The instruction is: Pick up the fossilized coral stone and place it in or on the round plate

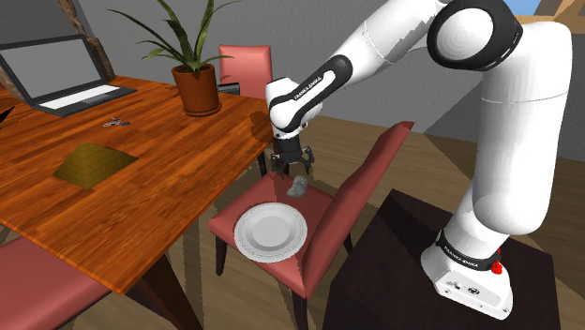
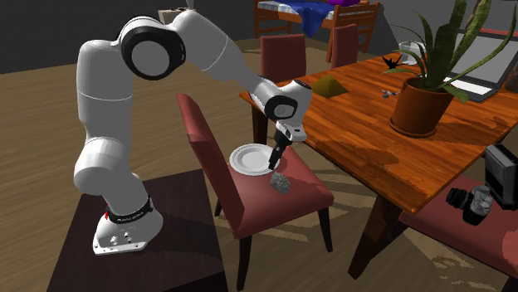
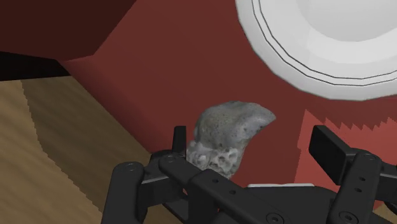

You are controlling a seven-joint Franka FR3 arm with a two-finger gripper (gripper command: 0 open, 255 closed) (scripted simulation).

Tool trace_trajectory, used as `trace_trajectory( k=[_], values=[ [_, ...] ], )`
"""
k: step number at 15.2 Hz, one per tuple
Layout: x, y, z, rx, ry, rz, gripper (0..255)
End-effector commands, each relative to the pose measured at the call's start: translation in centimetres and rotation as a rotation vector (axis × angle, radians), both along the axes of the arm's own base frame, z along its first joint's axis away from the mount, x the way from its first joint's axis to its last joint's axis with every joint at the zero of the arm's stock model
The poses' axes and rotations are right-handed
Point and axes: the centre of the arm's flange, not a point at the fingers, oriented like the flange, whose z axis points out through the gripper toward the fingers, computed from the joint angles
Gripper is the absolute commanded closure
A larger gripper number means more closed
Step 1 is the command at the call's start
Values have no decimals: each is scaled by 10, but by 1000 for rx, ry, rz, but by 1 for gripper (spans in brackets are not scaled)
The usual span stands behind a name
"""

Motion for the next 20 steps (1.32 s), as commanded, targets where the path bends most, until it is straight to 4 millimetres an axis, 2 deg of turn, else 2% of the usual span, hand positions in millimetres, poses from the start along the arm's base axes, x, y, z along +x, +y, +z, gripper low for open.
trace_trajectory(
  k=[1,8,16,17,20],
  values=[
    [4,-1,-20,-4,8,-20,0],
    [-5,0,-53,-4,8,-20,0],
    [-5,0,-53,-4,8,-20,0],
    [-5,0,-53,-4,8,-20,255],
    [-5,0,-53,-4,8,-20,255]
  ],
)
